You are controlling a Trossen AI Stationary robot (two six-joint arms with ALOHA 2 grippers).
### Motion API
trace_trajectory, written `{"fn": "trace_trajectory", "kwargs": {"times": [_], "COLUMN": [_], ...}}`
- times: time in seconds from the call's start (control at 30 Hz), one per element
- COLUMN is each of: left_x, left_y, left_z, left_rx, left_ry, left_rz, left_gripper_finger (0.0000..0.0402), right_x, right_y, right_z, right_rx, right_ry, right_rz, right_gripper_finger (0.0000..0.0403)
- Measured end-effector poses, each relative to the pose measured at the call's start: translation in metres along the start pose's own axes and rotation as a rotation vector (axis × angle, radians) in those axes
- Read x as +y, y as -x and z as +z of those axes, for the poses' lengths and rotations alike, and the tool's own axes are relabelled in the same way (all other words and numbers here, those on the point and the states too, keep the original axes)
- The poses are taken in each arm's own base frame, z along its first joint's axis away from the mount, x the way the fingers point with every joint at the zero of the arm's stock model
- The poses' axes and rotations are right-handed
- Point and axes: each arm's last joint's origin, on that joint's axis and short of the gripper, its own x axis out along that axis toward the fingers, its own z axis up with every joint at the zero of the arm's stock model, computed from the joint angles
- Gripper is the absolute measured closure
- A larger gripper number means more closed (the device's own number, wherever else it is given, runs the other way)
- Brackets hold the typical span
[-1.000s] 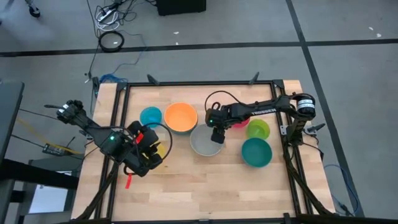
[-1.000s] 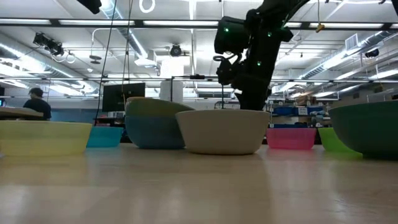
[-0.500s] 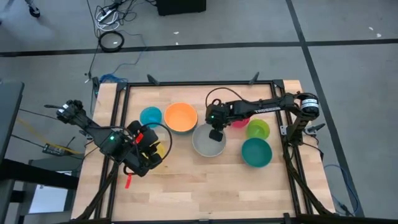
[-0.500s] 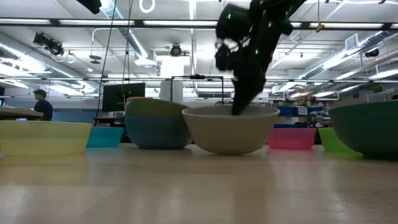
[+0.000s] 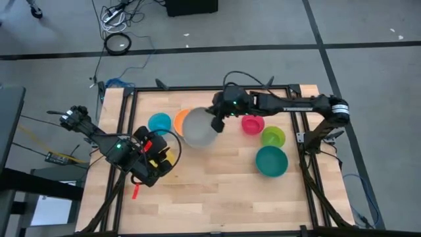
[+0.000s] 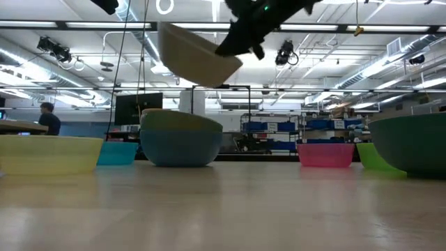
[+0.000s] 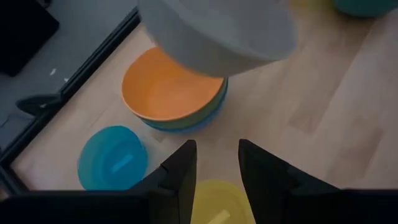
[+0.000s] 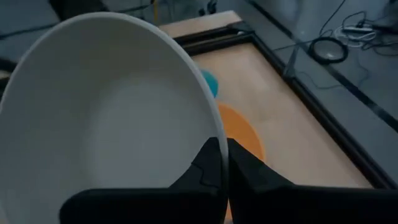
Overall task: Nest bowls inside each other
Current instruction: Stack the gray bowl on top of the orange bowl, then stack the dark blue bowl on top of the gray bowl
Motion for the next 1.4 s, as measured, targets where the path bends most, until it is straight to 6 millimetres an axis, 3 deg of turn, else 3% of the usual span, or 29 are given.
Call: {"fn": "trace_trajectory", "kwargs": {"times": [0.1,0.3,0.43,0.63,0.8,0.9,1.17,1.4], "left_x": [-0.001,-0.001,-0.001,-0.001,-0.001,-0.001,0.000,0.000], "left_y": [0.001,0.002,0.002,0.002,0.002,0.002,0.002,0.002], "left_z": [-0.001,-0.002,-0.002,-0.002,-0.002,-0.002,-0.002,-0.002], "left_rx": [0.002,-0.001,-0.001,-0.001,-0.002,-0.002,0.000,0.000], "left_ry": [0.005,0.005,0.006,0.008,0.011,0.014,0.025,0.026], "left_rz": [-0.006,-0.008,-0.007,-0.006,-0.006,-0.006,-0.002,-0.003], "left_gripper_finger": [0.0273,0.0273,0.0273,0.0273,0.0273,0.0273,0.0273,0.0273], "right_x": [-0.011,-0.030,-0.033,-0.035,-0.036,-0.031,0.007,0.046], "right_y": [-0.022,-0.068,-0.077,-0.070,-0.051,-0.030,0.063,0.138], "right_z": [-0.004,-0.031,-0.039,-0.041,-0.034,-0.029,-0.043,-0.074], "right_rx": [-0.024,0.062,0.102,0.154,0.179,0.215,0.536,0.841], "right_ry": [-0.028,-0.081,-0.127,-0.121,-0.099,-0.079,0.066,-0.096], "right_rz": [-0.023,-0.012,0.051,-0.013,-0.068,-0.065,-0.217,-0.237], "right_gripper_finger": [0.0402,0.0396,0.0353,0.0277,0.0250,0.0249,0.0254,0.0255]}}
